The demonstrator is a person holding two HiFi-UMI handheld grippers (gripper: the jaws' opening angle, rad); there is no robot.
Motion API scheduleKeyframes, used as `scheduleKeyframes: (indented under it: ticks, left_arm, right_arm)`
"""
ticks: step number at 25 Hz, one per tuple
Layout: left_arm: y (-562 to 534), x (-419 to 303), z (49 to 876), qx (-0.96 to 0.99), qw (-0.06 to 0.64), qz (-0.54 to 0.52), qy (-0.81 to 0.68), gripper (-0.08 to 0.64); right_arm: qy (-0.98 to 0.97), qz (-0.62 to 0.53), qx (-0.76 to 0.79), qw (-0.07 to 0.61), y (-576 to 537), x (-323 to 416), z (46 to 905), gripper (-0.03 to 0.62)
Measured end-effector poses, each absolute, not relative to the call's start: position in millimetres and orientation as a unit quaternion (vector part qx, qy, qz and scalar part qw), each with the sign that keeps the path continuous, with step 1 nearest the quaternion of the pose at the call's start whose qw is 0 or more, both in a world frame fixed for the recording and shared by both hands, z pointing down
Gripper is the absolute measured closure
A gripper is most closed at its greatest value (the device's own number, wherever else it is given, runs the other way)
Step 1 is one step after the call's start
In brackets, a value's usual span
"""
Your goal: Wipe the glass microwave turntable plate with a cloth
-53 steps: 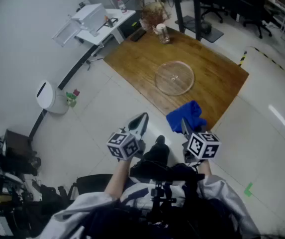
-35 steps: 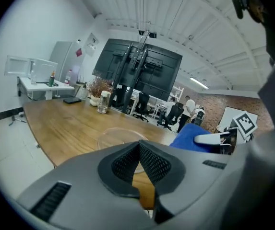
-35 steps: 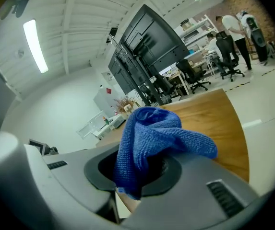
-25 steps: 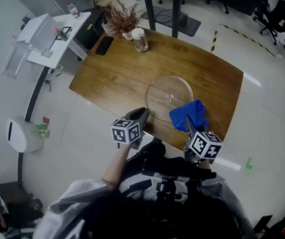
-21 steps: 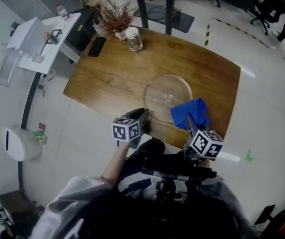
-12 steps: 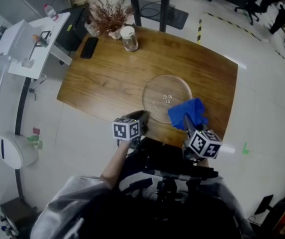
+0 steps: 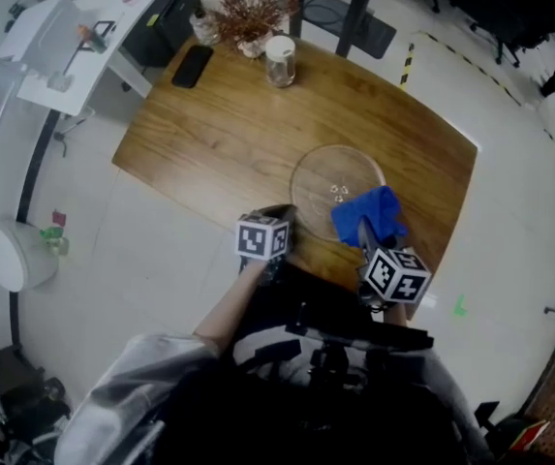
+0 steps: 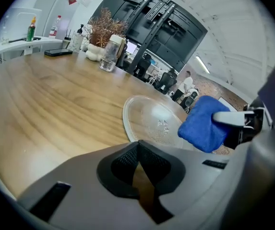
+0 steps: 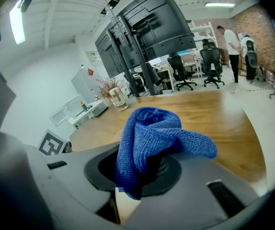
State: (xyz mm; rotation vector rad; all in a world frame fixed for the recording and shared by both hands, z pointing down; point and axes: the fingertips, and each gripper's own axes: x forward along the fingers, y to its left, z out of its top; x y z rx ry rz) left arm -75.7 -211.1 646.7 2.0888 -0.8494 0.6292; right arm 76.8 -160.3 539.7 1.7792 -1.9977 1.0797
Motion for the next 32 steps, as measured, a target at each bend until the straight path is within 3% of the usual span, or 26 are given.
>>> scheduleKeyframes:
  ticks: [12,16,24,32]
  left_arm:
    - [-204,-68,651,0.831,0.357,0.282,-0.319,0.563]
    - [-204,-69,652,0.831,0.358,0.281,-0.319,0.563]
    - [-204,-70,653,0.829,0.371,0.276,-0.314,0.563]
    - [-211,-73,650,0.825,0.387,0.260,-0.320,0.563]
  right_arm:
    - [-0.766,0.305,0.504,0.258,-269,-17,589,0.517]
    - [-0.737,0.306,0.524,0.299,-277,19,609,0.515]
    - [-0.675,0.357,0.586,0.272,-265,127,612,0.514]
    - [-0.649,0.354,0.609,0.288,-244,170,610,0.514]
